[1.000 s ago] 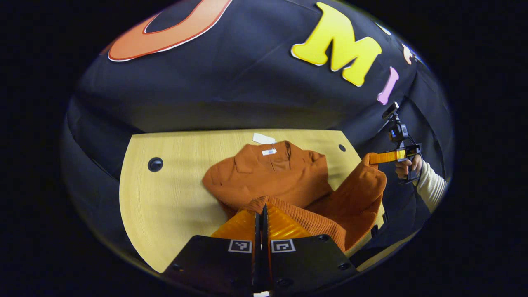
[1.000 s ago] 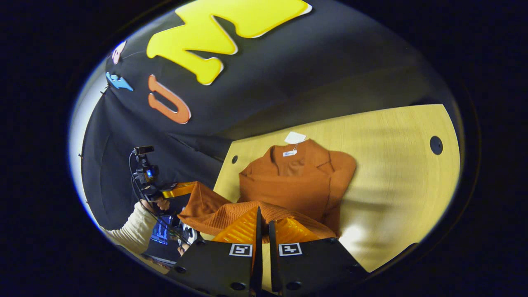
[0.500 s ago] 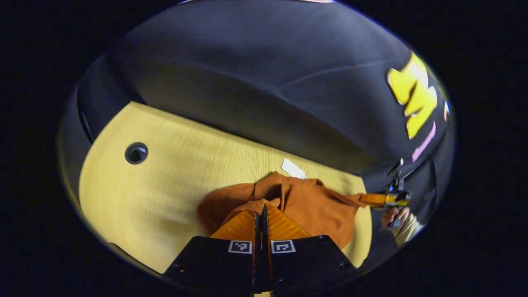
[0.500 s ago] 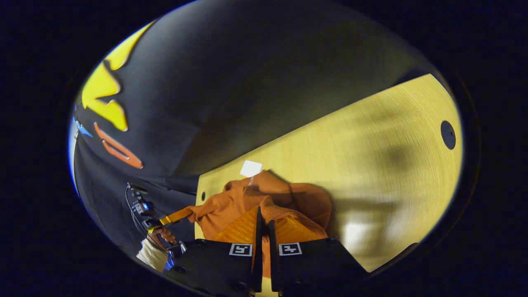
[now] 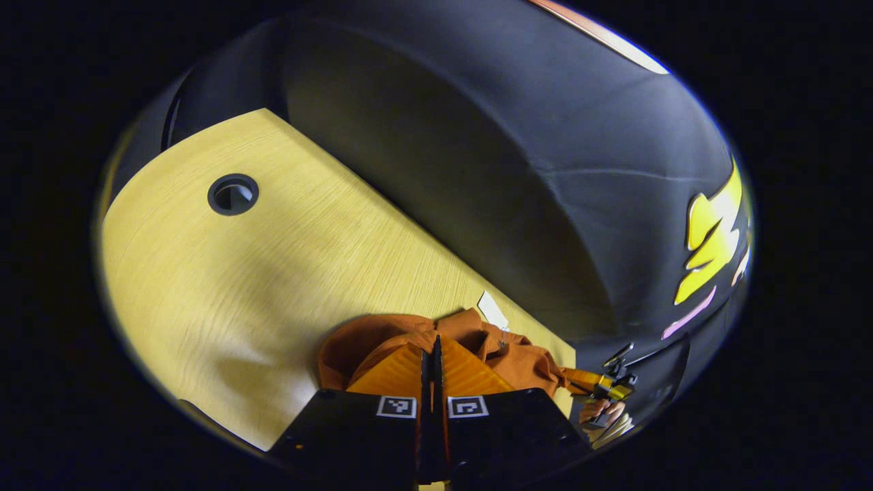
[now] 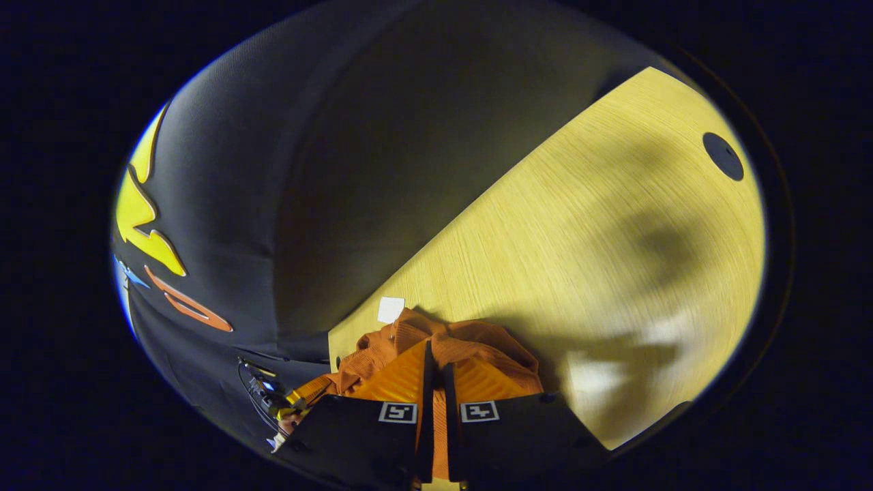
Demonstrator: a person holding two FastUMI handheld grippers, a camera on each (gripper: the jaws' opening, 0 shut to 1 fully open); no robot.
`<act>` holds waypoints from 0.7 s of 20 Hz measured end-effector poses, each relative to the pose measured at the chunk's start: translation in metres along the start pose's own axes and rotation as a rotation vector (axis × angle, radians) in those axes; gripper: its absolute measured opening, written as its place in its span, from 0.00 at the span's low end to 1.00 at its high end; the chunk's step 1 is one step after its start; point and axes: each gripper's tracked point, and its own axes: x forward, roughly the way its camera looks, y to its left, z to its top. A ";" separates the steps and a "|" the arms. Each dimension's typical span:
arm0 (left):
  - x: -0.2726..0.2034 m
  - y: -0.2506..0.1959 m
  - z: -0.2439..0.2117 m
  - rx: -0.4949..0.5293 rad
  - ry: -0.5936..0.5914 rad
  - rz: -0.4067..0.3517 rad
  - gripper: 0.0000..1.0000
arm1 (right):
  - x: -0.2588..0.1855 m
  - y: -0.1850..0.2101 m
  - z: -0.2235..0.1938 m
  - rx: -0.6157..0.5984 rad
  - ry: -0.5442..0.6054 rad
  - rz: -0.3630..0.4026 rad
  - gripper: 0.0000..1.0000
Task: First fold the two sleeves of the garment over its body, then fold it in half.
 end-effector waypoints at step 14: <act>0.007 -0.001 -0.008 -0.432 -0.146 -0.088 0.04 | -0.022 -0.011 0.015 0.147 -0.100 0.047 0.10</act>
